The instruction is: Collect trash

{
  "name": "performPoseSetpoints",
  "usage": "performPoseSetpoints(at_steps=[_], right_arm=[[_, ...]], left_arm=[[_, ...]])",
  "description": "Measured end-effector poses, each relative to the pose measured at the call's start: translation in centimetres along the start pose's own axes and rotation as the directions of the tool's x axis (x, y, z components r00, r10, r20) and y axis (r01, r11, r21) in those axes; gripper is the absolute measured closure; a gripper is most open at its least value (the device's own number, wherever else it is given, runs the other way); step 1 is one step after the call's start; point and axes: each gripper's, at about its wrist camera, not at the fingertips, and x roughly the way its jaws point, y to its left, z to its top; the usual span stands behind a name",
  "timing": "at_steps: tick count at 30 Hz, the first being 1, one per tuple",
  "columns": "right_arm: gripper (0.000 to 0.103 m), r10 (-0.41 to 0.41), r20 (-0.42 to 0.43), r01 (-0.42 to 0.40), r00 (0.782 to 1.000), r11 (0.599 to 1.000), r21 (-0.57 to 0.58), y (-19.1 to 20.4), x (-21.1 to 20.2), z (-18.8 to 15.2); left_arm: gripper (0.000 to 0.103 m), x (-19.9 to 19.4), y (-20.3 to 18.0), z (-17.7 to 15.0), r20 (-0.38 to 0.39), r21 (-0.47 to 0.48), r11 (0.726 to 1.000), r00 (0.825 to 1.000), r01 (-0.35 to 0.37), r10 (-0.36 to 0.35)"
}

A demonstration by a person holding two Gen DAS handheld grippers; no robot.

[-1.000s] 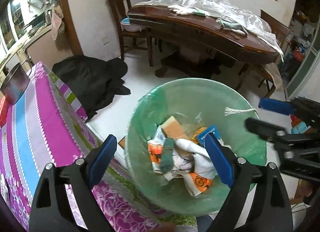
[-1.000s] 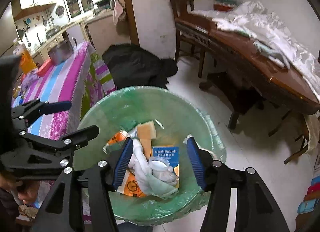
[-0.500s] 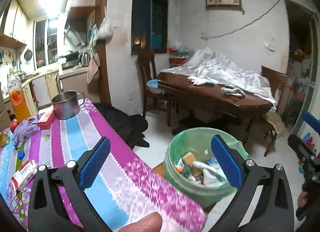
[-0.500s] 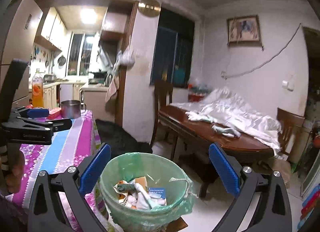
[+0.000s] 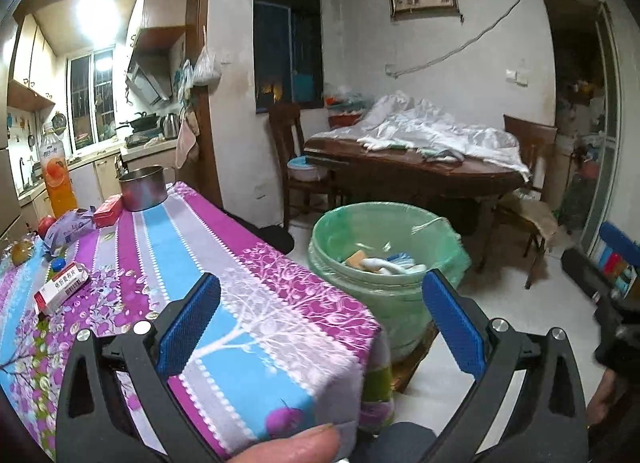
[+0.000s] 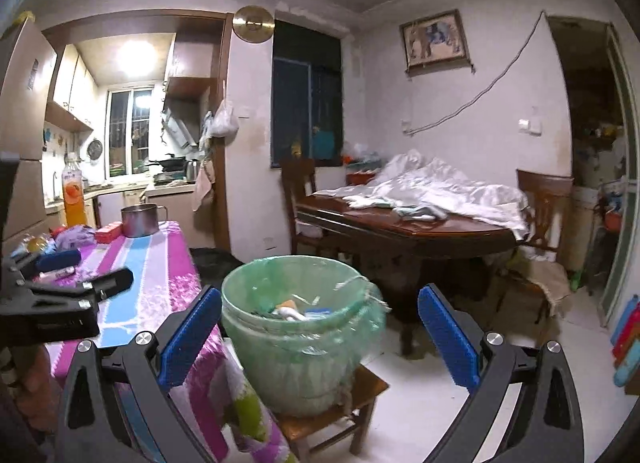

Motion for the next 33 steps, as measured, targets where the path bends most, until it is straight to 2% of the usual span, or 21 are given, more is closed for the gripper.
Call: performPoseSetpoints(at_steps=[11,26,33], right_arm=[[0.005,-0.06,0.076,0.059,0.995,0.998,0.021,-1.5,-4.2,-2.8],[0.005,-0.067,0.081,0.064,0.994,0.997,0.039,-2.2,-4.5,-2.9],[0.005,-0.074,0.077,0.07,0.994,0.996,0.049,-2.8,-4.7,-3.5]], left_arm=[[0.006,-2.6,-2.3,-2.1,0.081,0.014,0.995,0.992,0.101,-0.102],[0.006,-2.7,-4.0,-2.4,0.086,0.064,0.99,0.988,0.124,-0.129],[0.006,-1.9,-4.5,-2.2,0.051,0.062,0.99,0.99,0.131,-0.134]])
